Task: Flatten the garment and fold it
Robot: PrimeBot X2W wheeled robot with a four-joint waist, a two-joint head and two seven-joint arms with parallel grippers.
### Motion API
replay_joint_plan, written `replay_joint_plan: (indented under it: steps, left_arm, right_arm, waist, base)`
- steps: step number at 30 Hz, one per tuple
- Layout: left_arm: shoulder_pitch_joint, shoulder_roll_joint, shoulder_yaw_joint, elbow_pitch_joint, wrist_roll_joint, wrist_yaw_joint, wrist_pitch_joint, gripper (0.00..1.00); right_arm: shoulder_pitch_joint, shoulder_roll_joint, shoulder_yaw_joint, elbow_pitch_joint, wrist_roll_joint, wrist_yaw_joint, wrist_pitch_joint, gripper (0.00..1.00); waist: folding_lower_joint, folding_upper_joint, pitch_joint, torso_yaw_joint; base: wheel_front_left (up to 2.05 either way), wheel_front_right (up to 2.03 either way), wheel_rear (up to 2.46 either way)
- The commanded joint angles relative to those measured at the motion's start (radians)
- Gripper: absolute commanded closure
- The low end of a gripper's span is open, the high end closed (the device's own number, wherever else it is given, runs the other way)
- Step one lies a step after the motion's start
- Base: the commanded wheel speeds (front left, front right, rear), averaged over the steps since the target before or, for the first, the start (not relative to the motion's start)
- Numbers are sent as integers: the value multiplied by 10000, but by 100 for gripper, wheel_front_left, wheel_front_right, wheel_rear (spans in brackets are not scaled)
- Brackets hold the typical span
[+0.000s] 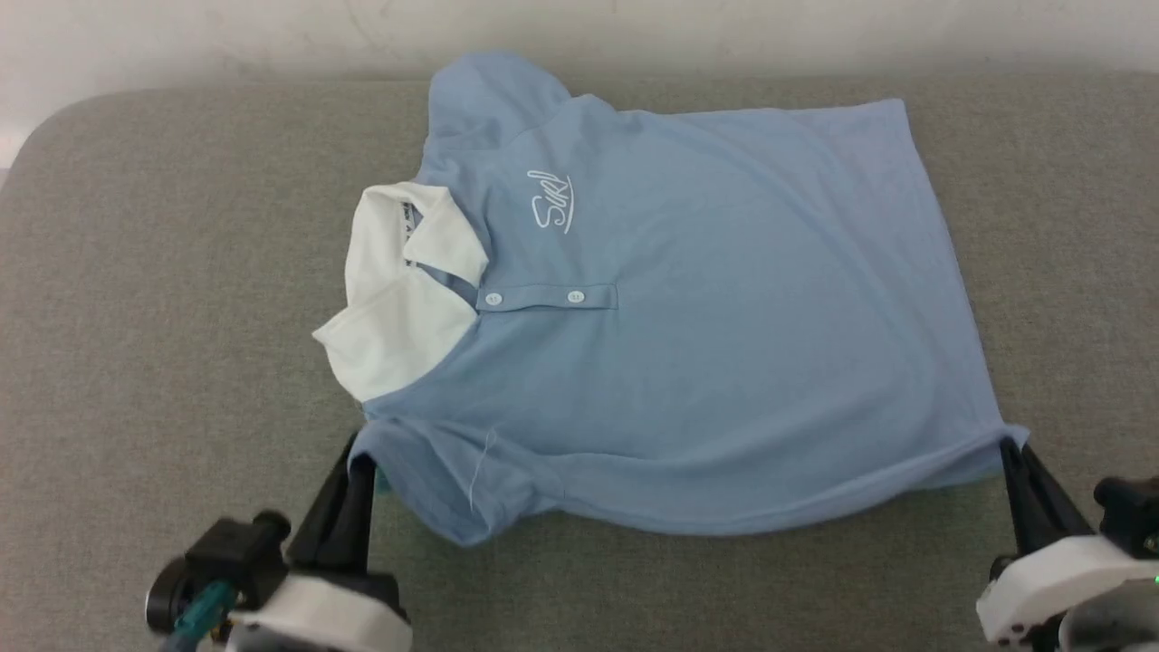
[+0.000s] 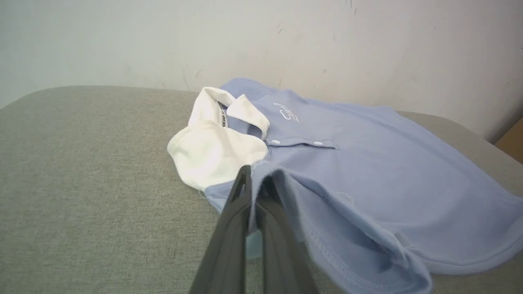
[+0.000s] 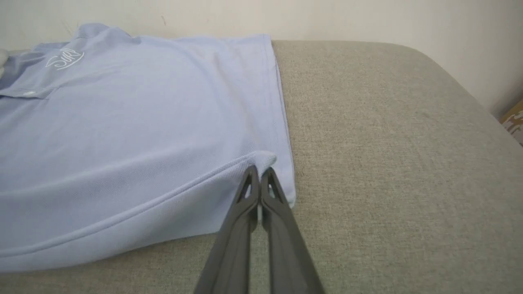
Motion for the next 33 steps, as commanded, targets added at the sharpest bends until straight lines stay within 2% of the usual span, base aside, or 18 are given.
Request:
replay_joint_plan:
  steps: [1,7,13,21,28,32,33]
  left_arm:
    - [-609,10,-46,179,375,12,-161,100]
    - [-2280,182,-12,727,695,-418,-228,100]
    - [-3802,521,-37,1321,630,-888,559,100]
    - [-4898,714,60,2021,323,-1023,1636,100]
    - [-5115,943,-28,2648,-221,-1203,3158,100]
    - [-4974,931,-78,2851,-652,-1193,4049,100]
    - [-4929,901,-93,2864,-732,-1168,4196,93]
  right_arm:
    - [-421,-104,31,-58,-131,-21,-157,100]
    - [-1545,-642,103,39,-205,-21,287,100]
    - [-2916,-1181,286,551,-60,-21,948,100]
    - [-4404,-1682,811,1553,374,-21,1816,100]
    - [-5516,-2021,1440,2377,1012,-21,3320,100]
    - [-5954,-2191,1798,2812,1690,-21,4581,100]
    - [-6039,-2198,1787,2936,1914,-21,4955,100]
  waist:
    - [0,0,64,-62]
    - [0,0,373,-169]
    - [0,0,1018,-266]
    - [0,0,1838,-313]
    - [0,0,2388,-280]
    - [0,0,2440,-220]
    - [0,0,2431,-203]
  base:
    - [0,0,0]
    - [0,0,0]
    - [0,0,0]
    - [0,0,0]
    - [0,0,0]
    - [0,0,0]
    - [0,0,0]
